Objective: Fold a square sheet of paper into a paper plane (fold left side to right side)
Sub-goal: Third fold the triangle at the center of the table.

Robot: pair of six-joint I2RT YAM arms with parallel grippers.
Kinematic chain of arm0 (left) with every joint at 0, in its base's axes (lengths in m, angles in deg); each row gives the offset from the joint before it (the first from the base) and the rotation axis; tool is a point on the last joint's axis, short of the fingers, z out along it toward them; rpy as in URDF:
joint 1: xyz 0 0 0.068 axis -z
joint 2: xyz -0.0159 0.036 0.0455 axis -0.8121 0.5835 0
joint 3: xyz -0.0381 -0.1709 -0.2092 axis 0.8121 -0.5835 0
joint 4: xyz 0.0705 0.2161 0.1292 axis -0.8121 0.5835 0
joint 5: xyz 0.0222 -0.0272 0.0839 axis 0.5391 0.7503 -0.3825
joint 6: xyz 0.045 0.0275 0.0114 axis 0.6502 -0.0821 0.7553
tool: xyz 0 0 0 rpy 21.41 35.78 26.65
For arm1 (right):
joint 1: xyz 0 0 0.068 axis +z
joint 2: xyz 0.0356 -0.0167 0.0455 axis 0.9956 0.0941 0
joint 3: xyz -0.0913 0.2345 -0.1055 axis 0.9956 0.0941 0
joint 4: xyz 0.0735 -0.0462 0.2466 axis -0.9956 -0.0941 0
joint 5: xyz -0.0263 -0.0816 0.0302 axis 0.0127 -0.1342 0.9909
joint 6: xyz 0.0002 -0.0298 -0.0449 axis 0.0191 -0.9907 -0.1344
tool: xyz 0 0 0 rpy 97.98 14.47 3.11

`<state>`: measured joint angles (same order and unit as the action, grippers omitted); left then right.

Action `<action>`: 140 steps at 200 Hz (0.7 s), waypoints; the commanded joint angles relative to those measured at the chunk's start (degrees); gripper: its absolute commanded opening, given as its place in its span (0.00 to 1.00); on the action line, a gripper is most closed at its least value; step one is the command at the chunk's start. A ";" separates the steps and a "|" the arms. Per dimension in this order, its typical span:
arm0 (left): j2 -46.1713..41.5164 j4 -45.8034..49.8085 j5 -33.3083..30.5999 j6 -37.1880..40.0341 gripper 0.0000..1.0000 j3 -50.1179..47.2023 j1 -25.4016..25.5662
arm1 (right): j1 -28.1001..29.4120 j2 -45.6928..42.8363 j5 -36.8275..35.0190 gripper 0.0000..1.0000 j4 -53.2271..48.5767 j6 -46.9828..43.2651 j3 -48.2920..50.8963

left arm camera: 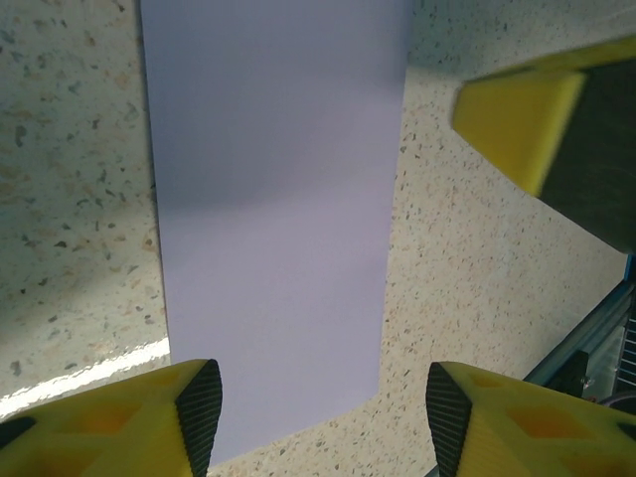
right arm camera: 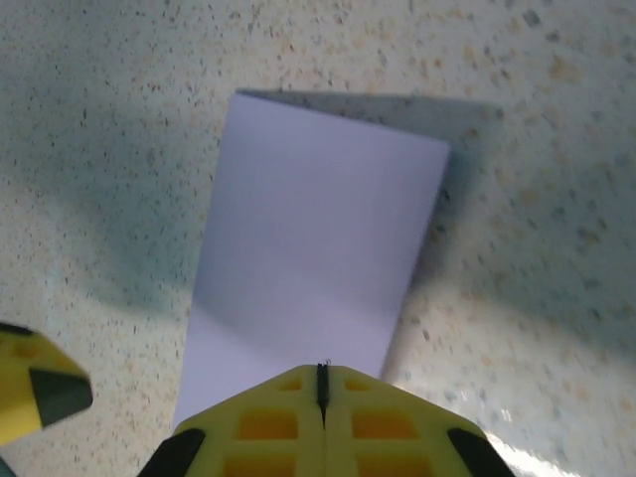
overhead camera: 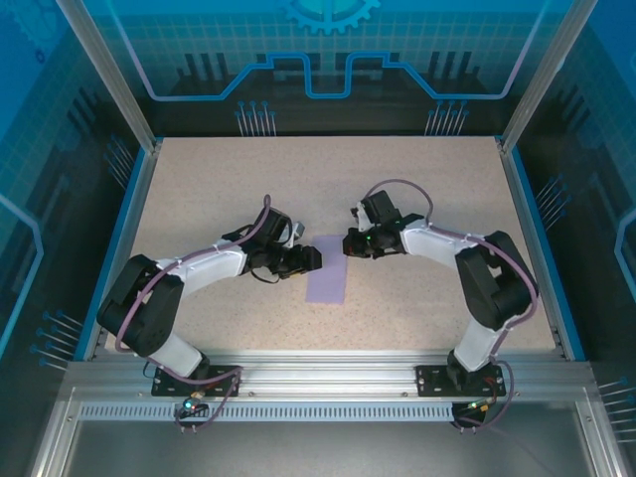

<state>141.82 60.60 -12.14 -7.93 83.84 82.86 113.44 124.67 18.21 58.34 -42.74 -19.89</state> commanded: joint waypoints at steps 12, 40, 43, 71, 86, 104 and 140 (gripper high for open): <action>1.00 -0.15 0.98 1.95 0.60 -0.42 -0.67 | 1.04 4.78 -1.83 0.00 -1.29 -1.31 -4.22; 2.47 1.54 0.26 2.48 0.60 0.55 -0.61 | 1.13 7.45 -4.24 0.00 -3.80 -2.44 -6.46; 2.67 1.62 0.24 2.48 0.60 0.65 -0.55 | 1.13 7.65 -4.61 0.00 -4.10 -2.59 -6.64; 4.59 1.97 0.92 2.39 0.60 1.48 -0.54 | 1.22 8.67 -6.13 0.00 -5.12 -3.89 -6.94; 5.62 2.41 1.28 2.39 0.60 2.04 -0.56 | 1.22 9.41 -5.92 0.00 -5.32 -4.44 -7.10; 6.43 2.53 1.66 2.31 0.60 2.32 -0.52 | 1.22 10.23 -5.69 0.00 -5.33 -5.01 -7.04; 7.41 2.53 2.79 2.18 0.60 2.81 -0.45 | 1.22 10.91 -5.52 0.00 -5.35 -5.84 -6.77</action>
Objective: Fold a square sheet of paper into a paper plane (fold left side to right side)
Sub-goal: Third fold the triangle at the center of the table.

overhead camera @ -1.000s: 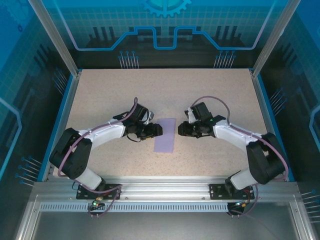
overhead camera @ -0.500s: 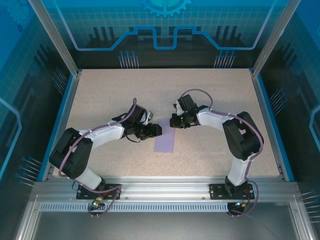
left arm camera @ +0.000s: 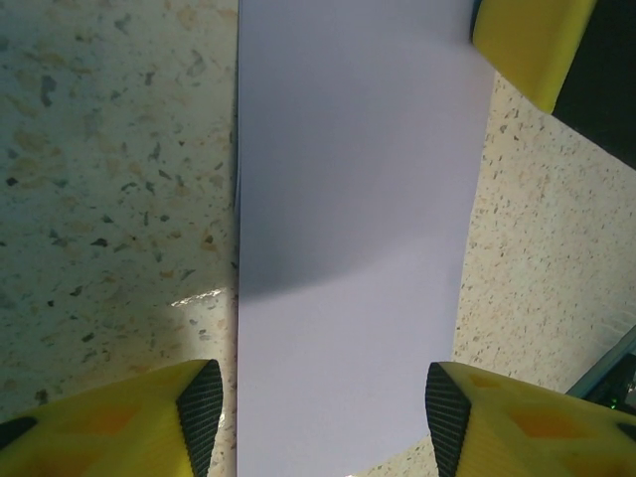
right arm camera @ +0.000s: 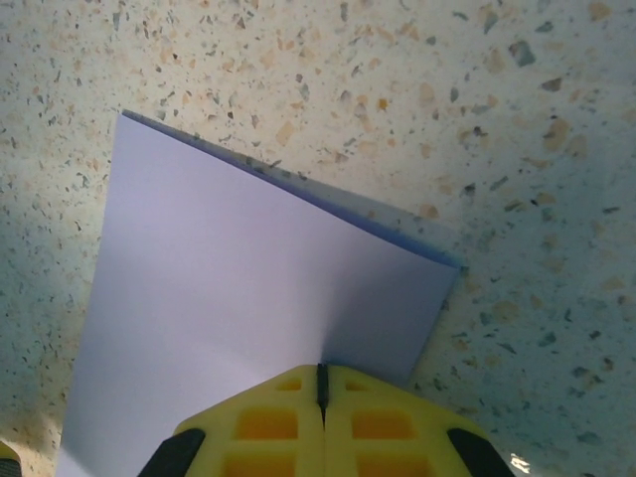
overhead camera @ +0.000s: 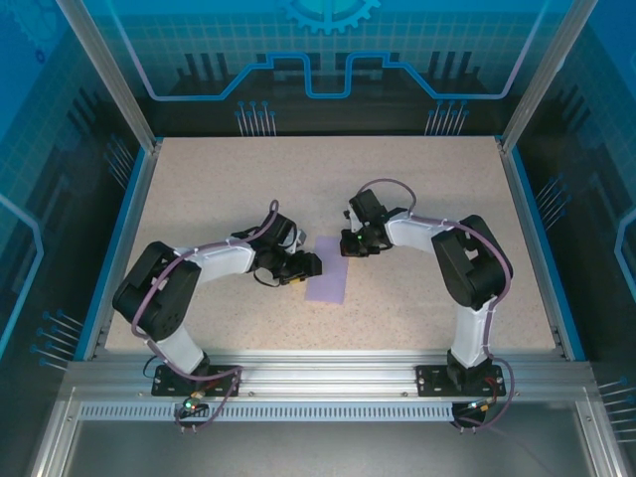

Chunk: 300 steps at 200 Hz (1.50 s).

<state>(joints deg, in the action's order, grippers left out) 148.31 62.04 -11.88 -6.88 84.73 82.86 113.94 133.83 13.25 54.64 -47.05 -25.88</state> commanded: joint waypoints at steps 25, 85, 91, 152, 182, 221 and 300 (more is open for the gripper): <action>1.91 1.61 2.64 1.17 0.60 2.34 -0.49 | 0.72 2.14 -0.07 0.00 -1.18 -1.59 -0.60; 3.50 1.59 3.61 1.33 0.60 2.62 -0.20 | 0.77 2.42 0.32 0.00 -0.96 -1.77 -0.43; 3.67 1.69 3.46 1.42 0.60 2.66 -0.16 | 0.80 2.43 0.41 0.00 -0.88 -1.76 -0.43; 3.82 1.09 4.48 0.76 0.53 2.27 -0.08 | 0.75 2.59 0.67 0.00 -0.52 -1.77 -0.24; 2.07 1.60 3.36 0.38 0.49 2.05 -0.03 | 0.78 2.49 0.50 0.00 -0.57 -1.85 -0.08; 0.20 1.94 2.92 -0.63 0.37 1.73 -0.05 | 0.75 2.48 0.41 0.00 -0.60 -1.90 0.01; 0.25 1.78 5.03 -3.56 0.11 1.18 -0.06 | 0.80 1.32 1.49 0.00 1.37 -2.36 0.63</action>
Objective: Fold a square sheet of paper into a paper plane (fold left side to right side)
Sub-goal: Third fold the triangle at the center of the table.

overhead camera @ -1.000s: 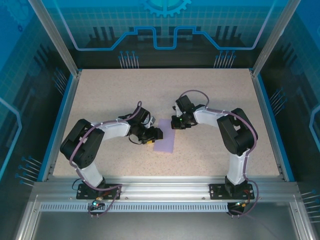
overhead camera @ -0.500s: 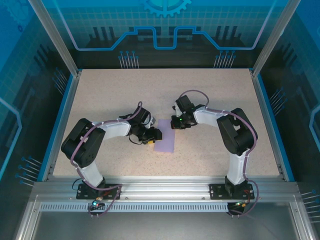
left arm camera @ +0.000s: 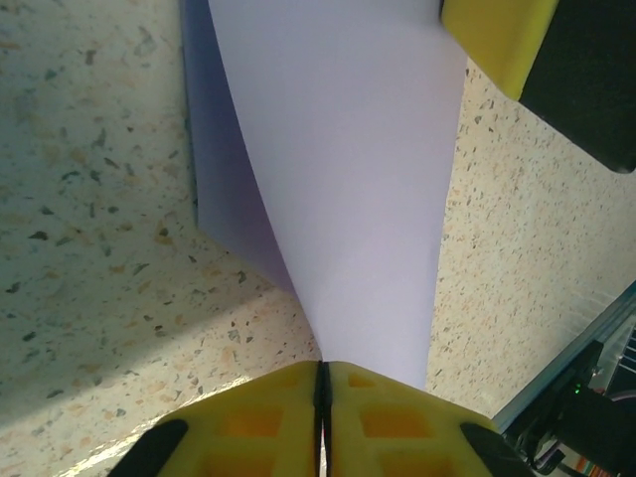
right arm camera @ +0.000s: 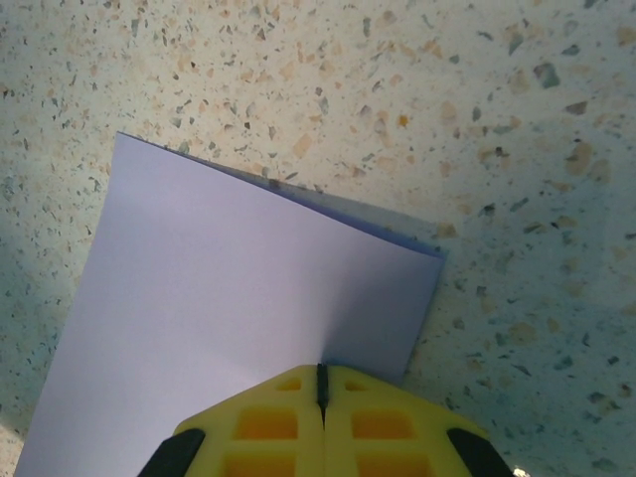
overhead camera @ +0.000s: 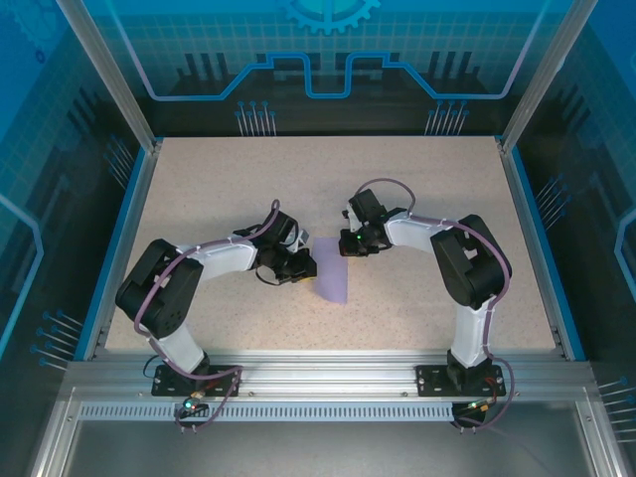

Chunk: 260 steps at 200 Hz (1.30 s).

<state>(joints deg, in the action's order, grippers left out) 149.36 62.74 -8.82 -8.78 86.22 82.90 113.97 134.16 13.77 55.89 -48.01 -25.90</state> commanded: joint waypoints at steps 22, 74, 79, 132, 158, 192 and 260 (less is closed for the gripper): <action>-0.71 0.95 2.03 -2.35 0.10 -0.46 -0.10 | 0.87 -0.38 1.62 0.04 1.24 -2.19 0.82; -0.62 1.55 2.44 -6.14 0.06 0.16 -0.11 | 2.63 -12.38 -5.23 0.47 4.33 -8.05 5.83; -0.62 1.88 2.52 -6.70 0.06 0.29 -0.11 | 2.93 -13.82 -5.81 0.50 4.75 -8.78 6.87; 0.35 3.10 4.64 -11.04 0.04 1.18 -0.07 | 12.75 -28.79 -12.08 0.69 8.28 -13.94 19.84; 0.40 3.28 5.12 -11.44 0.03 1.18 -0.02 | 20.02 -32.97 -14.31 0.76 11.93 -14.80 26.39; 0.44 3.61 5.22 -11.34 0.03 1.02 0.00 | 27.52 -31.28 -18.38 0.81 14.02 -16.14 28.64; 0.17 4.55 5.08 -11.34 0.03 1.18 0.11 | 30.84 -21.35 -21.82 0.67 13.35 -17.84 21.83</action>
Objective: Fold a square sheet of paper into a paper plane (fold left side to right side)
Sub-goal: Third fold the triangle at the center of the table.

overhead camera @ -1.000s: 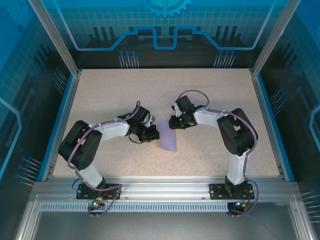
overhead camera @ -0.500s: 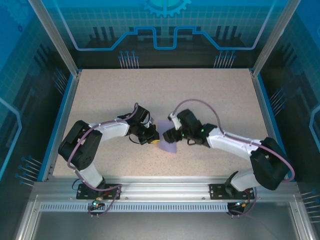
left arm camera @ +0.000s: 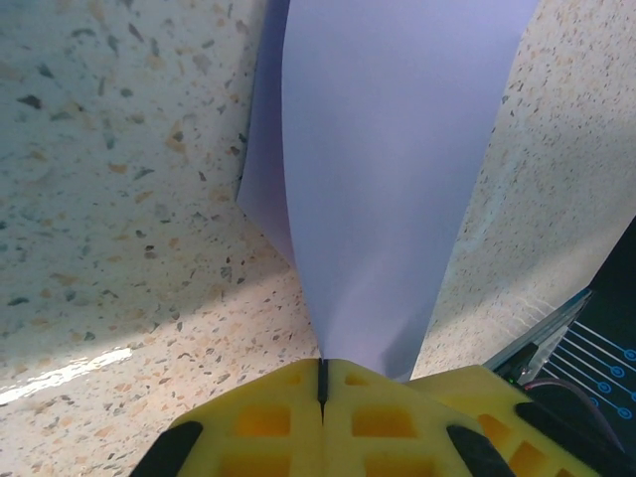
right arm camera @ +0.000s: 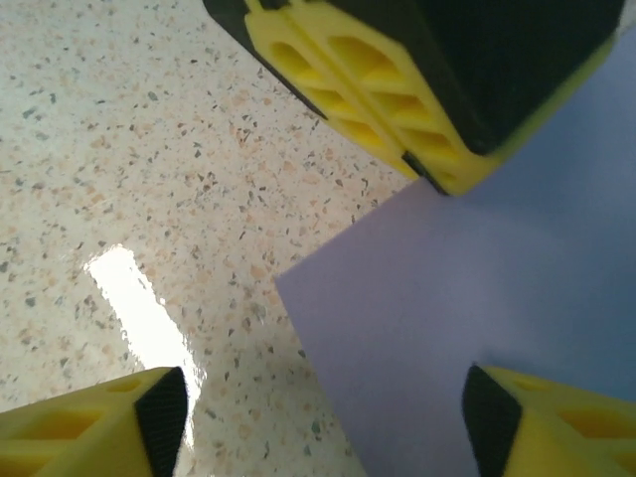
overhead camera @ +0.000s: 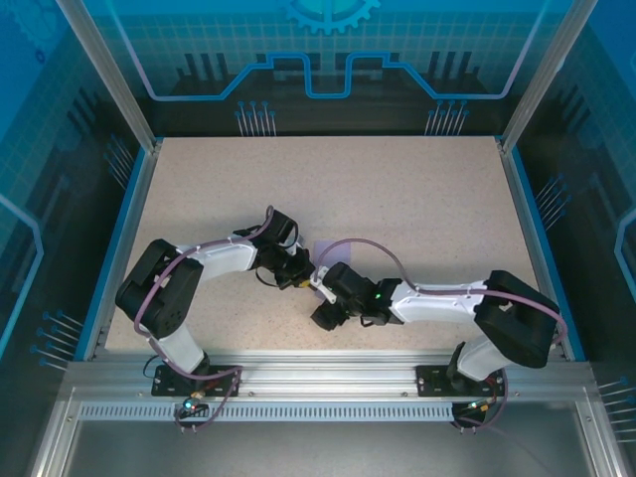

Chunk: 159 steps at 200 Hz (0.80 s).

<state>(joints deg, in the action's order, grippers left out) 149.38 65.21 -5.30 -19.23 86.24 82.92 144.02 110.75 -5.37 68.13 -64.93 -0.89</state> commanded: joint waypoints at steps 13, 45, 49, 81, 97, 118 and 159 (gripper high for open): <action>0.19 2.15 1.51 -0.81 0.03 1.16 0.11 | 0.79 2.11 -2.84 0.61 1.54 -0.93 -3.35; 0.31 2.47 1.51 -0.80 0.03 1.43 0.11 | 0.79 1.66 -2.91 0.46 1.99 -0.79 -3.37; 0.39 2.46 1.53 -0.68 0.03 1.49 0.12 | 0.79 1.58 -2.90 0.43 1.99 -0.77 -3.35; 0.50 3.08 1.38 -0.22 0.04 1.86 0.08 | 0.72 1.05 -2.70 0.18 1.32 -0.38 -3.26; 0.20 4.25 0.56 0.82 0.07 2.31 0.13 | 0.54 0.65 -2.10 0.03 0.59 -0.28 -3.12; -1.17 6.78 -1.51 2.69 0.22 3.04 0.04 | 0.09 0.08 -0.10 0.00 -0.09 0.36 -2.56; -7.27 12.39 -4.78 7.43 0.48 4.14 -2.35 | -0.92 -0.88 3.23 0.00 0.08 2.75 -0.27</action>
<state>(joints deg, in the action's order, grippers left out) 147.41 71.81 -7.72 -15.84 88.27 82.55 143.93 111.89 -5.18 68.50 -64.40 -2.69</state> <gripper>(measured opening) 0.450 0.045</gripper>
